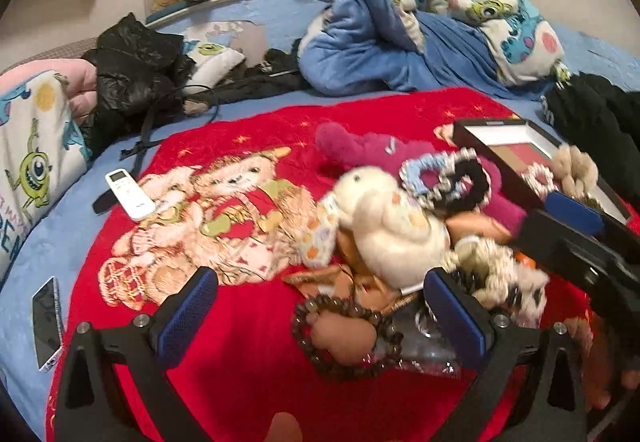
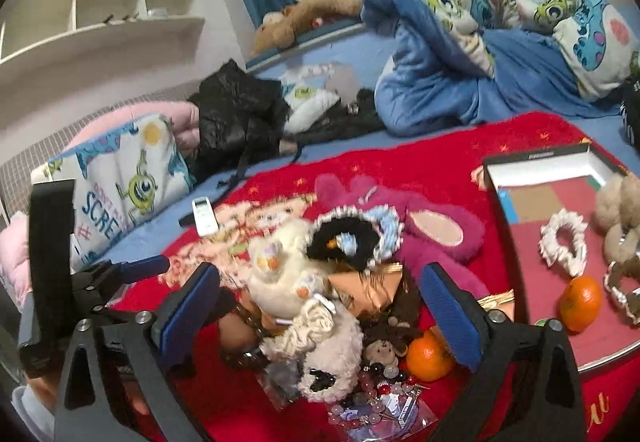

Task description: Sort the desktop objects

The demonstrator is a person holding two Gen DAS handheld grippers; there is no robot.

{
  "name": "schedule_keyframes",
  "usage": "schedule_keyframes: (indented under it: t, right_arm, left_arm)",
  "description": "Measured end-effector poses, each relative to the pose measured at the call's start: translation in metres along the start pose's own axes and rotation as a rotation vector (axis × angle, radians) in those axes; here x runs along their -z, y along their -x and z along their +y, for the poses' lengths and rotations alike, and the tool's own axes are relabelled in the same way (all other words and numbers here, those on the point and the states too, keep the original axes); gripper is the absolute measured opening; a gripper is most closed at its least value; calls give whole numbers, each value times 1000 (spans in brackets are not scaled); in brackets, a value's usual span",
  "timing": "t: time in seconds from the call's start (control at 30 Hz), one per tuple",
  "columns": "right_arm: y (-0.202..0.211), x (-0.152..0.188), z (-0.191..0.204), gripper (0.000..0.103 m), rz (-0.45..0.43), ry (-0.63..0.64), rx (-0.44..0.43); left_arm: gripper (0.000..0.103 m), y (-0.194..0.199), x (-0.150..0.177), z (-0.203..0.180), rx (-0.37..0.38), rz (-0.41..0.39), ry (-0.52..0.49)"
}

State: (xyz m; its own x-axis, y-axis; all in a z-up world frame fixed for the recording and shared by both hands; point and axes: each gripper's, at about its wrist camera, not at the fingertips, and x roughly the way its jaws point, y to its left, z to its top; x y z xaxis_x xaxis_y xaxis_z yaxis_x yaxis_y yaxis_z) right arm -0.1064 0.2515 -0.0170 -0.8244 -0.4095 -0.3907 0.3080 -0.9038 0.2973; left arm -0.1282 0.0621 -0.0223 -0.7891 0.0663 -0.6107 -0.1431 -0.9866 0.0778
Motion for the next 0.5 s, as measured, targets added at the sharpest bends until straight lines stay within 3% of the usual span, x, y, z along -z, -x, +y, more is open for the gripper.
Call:
schedule_keyframes:
  t: [0.2,0.37,0.43,0.47,0.5]
  right_arm:
    - [-29,1,-14,85,81,-74,-7]
    - [-33,5,-6,75,105,-24,-17]
    - [-35,8,-2,62,118,3,1]
    - [-37,9,-1,58,131,15,14]
    - [-38,10,0,47,138,23,33]
  left_arm:
    - [103,-22,19,3,92,64,23]
    - [103,-33,25,0,129,75,16]
    - [100,-41,28,2,160,110,39]
    - [93,-44,29,4,176,125,53]
    - [89,-47,30,6,182,138,71]
